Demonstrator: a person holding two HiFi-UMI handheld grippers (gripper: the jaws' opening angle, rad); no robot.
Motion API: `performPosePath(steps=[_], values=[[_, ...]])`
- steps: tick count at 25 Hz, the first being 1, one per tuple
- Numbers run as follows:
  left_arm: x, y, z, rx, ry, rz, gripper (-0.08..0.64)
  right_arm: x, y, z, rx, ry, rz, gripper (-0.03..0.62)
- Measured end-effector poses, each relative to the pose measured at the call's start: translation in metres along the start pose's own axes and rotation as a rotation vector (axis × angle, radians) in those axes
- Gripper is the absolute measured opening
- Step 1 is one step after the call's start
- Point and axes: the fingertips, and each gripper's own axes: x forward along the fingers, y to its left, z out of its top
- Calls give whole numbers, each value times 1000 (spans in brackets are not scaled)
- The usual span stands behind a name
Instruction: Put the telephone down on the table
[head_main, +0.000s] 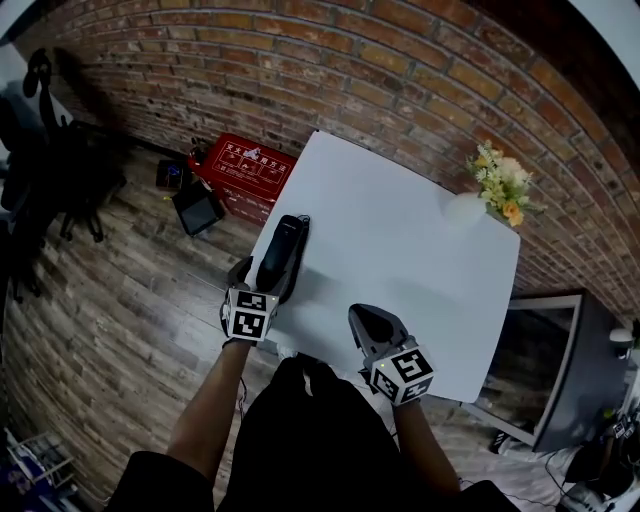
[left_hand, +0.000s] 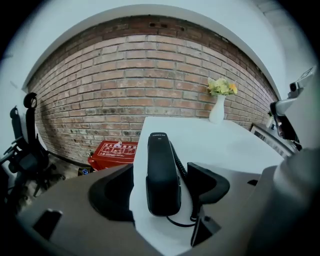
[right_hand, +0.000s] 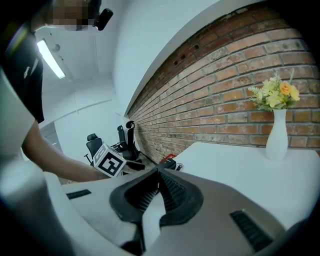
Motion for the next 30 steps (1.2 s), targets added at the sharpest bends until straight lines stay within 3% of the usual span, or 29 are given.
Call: performPosePath(steps=[3, 7, 14, 20, 30], values=[[-17, -2, 10, -15, -28, 12, 331, -5, -2, 5, -3, -19, 4, 23], [-46, -12, 30, -41, -94, 2, 170, -12, -4, 15, 3, -57, 10, 23], [-93, -44, 74, -32, -221, -60, 20, -30, -6, 43, -21, -135, 16, 23], [-120, -60, 106, -57, -311, -115, 14, -44, -13, 64, -29, -195, 10, 21], [-128, -66, 108, -78, -317, -138, 14, -59, -27, 74, -13, -229, -13, 21]])
